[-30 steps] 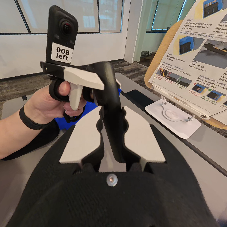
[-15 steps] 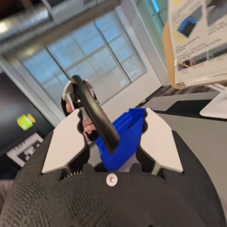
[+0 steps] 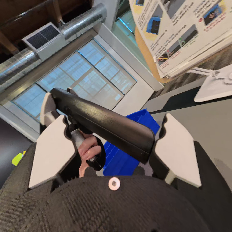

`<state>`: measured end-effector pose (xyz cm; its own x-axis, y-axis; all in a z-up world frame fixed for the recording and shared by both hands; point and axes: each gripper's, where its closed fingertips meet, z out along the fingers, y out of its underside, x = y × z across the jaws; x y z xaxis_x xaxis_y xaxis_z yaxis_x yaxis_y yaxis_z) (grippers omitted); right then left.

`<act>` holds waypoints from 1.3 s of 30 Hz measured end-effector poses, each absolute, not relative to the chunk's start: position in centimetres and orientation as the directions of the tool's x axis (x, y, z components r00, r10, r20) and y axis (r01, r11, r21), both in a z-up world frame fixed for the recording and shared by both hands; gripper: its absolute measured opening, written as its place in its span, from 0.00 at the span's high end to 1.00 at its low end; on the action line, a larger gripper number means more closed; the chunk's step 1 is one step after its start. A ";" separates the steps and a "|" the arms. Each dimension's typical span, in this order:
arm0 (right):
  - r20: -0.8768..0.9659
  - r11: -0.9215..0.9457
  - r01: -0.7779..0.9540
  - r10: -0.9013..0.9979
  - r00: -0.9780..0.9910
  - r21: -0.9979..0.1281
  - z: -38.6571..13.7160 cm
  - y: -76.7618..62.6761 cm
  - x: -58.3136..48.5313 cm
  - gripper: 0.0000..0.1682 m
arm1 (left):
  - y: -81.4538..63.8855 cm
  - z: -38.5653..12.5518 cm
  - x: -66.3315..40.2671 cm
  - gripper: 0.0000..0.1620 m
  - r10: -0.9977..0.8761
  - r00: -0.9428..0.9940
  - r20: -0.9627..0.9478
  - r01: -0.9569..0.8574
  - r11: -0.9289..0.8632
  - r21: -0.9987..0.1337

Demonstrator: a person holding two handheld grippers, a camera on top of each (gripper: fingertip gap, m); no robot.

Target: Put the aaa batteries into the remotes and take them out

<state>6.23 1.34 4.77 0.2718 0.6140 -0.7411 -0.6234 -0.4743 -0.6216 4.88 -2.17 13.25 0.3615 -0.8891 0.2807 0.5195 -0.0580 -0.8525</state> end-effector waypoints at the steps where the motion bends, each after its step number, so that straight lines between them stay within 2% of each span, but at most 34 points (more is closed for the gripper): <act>1: -0.739 -0.470 -0.620 0.610 0.286 -0.628 4.5 1.5 6.4 0.17 | -2.3 13.2 5.1 0.85 -0.889 0.369 0.271 0.522 -0.043 -0.852; 6: -0.743 -0.485 -0.607 0.605 0.287 -0.629 4.0 2.0 6.7 0.17 | -2.3 12.8 5.6 0.85 -0.897 0.378 0.227 0.509 -0.004 -0.861; 18: -0.715 -0.471 -0.569 0.608 0.344 -0.674 3.8 2.3 7.5 0.20 | -2.3 12.5 5.9 0.85 -0.932 0.234 0.276 0.567 -0.100 -0.818; 39: -0.627 -0.424 -0.496 0.682 0.375 -0.758 4.3 3.0 8.3 0.23 | -2.0 12.1 5.9 0.85 -0.910 0.258 0.324 0.617 -0.103 -0.780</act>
